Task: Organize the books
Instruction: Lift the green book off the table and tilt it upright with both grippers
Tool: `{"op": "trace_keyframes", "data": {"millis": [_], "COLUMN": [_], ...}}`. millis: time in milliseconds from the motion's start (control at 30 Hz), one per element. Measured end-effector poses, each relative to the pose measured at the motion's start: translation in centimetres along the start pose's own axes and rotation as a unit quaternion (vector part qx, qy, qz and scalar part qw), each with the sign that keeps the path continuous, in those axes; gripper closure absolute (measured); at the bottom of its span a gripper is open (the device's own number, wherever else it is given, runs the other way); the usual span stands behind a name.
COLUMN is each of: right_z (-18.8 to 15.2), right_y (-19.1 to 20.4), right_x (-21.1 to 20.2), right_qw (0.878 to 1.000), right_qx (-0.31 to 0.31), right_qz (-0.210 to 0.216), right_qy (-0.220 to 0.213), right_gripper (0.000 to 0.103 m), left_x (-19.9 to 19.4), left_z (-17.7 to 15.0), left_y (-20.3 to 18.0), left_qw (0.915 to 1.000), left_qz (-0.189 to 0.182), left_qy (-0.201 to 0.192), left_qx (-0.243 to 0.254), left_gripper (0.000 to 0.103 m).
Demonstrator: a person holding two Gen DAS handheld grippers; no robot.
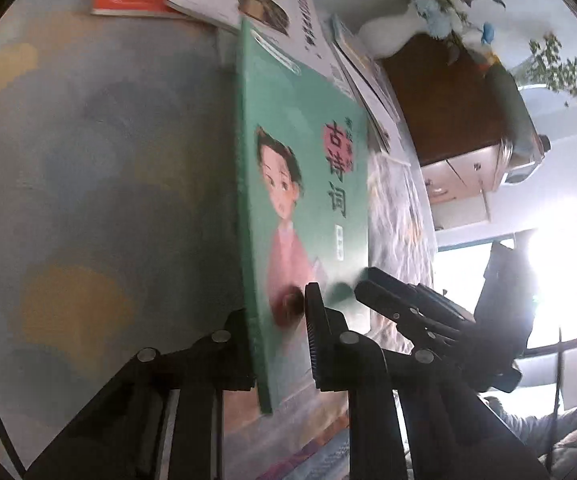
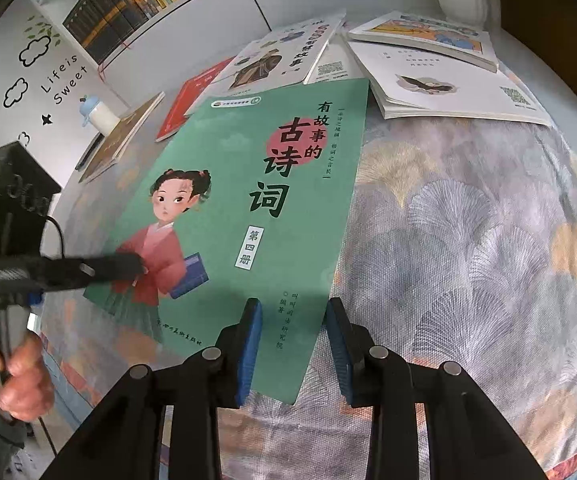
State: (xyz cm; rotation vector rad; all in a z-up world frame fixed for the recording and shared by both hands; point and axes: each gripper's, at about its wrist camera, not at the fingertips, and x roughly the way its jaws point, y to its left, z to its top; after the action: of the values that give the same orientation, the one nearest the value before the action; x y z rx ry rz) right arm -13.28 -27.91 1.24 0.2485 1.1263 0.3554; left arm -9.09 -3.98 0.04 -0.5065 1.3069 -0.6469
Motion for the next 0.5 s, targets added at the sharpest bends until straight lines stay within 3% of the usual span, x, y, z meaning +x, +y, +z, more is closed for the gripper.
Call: {"op": "trace_keyframes", "data": {"millis": [67, 133, 233, 333, 433, 500], "right_z": [0.1, 0.4, 0.3, -0.6, -1.2, -1.5], "right_y": [0.0, -0.4, -2.8, -5.4, -6.4, -6.9], "right_x": [0.0, -0.1, -0.6, -0.9, -0.3, 1.1], "right_qw": [1.000, 1.000, 0.991, 0.968, 0.946, 0.920], "right_qx": [0.004, 0.019, 0.088, 0.170, 0.216, 0.258], "right_qz": [0.001, 0.014, 0.086, 0.178, 0.235, 0.290], "right_qy": [0.005, 0.021, 0.049, 0.052, 0.053, 0.059], "right_gripper": [0.071, 0.071, 0.062, 0.047, 0.041, 0.041], "left_x": [0.1, -0.5, -1.5, -2.2, -1.9, -1.5], "left_z": [0.2, 0.9, 1.9, 2.5, 2.5, 2.4], "left_y": [-0.6, -0.9, -1.0, -0.4, 0.3, 0.4], "left_qw": [0.9999, 0.9974, 0.9917, 0.9851, 0.9767, 0.9744], "left_qz": [-0.012, -0.070, -0.124, -0.162, -0.195, -0.201], "left_qy": [-0.002, -0.007, -0.014, -0.016, -0.021, -0.023], "left_qx": [0.002, -0.014, -0.031, -0.055, -0.087, -0.097], "left_gripper": [0.089, 0.090, 0.090, 0.090, 0.090, 0.090]}}
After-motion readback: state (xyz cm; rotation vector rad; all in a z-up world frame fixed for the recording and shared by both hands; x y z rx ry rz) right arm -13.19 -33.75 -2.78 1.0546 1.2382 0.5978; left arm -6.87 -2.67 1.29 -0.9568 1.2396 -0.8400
